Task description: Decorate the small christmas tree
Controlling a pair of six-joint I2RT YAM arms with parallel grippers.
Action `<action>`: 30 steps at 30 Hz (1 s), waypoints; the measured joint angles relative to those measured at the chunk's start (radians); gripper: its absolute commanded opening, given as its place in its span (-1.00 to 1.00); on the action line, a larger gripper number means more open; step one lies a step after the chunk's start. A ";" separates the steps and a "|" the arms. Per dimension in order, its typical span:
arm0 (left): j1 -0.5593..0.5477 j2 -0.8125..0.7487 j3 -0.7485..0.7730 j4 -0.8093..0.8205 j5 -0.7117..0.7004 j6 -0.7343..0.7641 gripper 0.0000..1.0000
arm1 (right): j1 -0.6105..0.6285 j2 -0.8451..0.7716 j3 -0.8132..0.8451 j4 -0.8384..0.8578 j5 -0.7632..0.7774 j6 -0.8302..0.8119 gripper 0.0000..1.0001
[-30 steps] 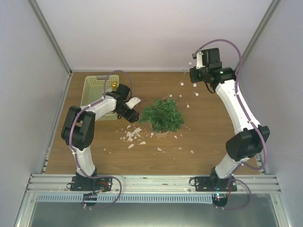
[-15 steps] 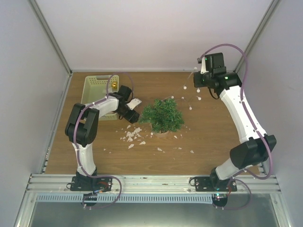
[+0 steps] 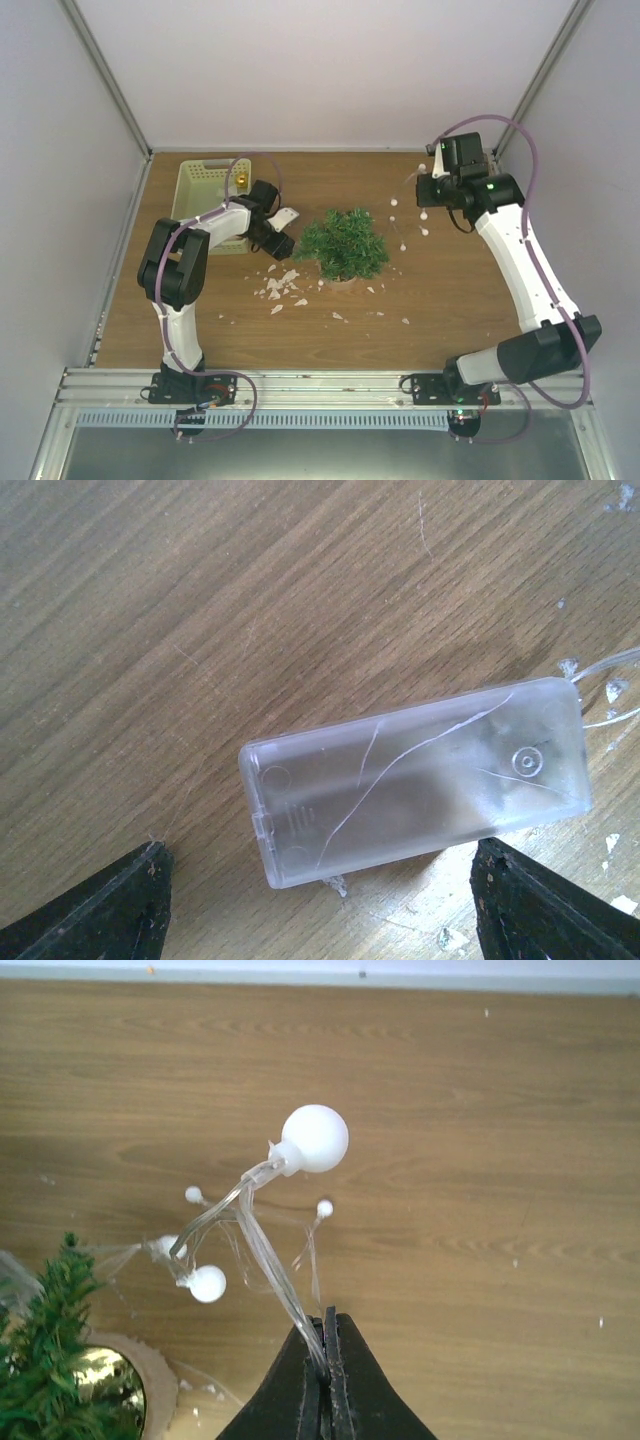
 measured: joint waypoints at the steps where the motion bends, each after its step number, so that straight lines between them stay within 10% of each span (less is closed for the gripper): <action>1: 0.000 0.000 0.002 -0.001 0.000 0.000 0.64 | 0.000 -0.010 -0.015 -0.006 -0.002 0.005 -0.99; 30: 0.000 -0.360 0.300 -0.314 0.126 -0.005 0.82 | 0.016 -0.266 -0.285 -0.100 -0.209 0.100 -0.99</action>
